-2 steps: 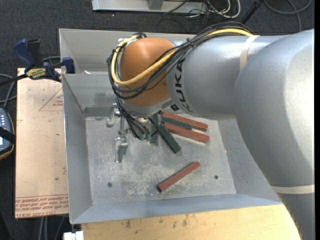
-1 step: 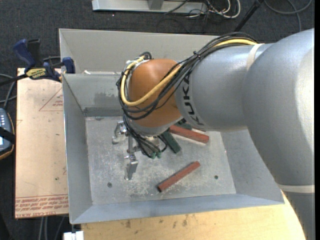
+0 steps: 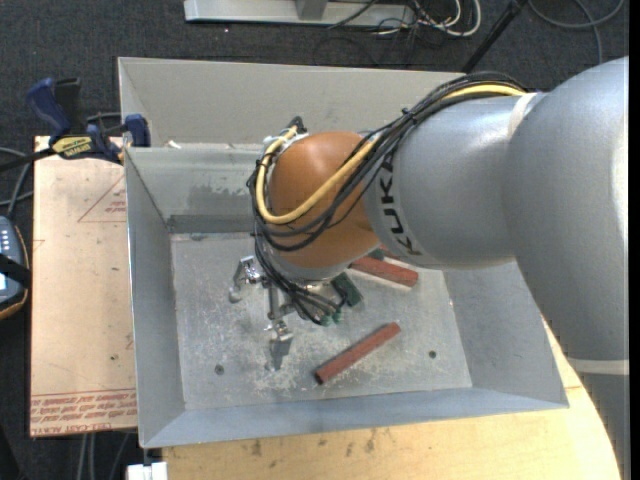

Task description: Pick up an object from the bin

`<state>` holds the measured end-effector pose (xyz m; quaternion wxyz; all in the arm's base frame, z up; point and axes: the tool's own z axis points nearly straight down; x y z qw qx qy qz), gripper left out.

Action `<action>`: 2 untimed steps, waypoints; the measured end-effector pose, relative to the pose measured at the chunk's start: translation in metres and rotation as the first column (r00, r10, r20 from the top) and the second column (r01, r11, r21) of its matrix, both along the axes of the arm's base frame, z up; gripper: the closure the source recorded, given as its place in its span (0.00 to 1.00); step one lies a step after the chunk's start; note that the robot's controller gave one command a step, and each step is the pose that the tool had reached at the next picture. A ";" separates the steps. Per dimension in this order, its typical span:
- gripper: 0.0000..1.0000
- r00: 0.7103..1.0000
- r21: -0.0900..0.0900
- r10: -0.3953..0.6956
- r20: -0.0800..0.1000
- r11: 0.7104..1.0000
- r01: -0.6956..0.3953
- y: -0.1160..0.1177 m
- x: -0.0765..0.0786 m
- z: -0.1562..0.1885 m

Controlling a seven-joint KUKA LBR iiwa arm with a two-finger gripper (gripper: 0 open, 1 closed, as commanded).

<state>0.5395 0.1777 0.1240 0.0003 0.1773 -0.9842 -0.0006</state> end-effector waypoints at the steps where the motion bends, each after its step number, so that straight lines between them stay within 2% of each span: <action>1: 0.00 0.979 0.000 0.203 0.002 0.979 -0.203 -0.020 -0.005 -0.009; 2: 0.00 0.999 0.001 0.047 0.002 0.999 -0.047 -0.082 0.006 -0.014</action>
Offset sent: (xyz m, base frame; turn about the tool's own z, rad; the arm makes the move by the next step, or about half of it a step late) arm 0.0080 -0.0917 -0.0159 -0.0388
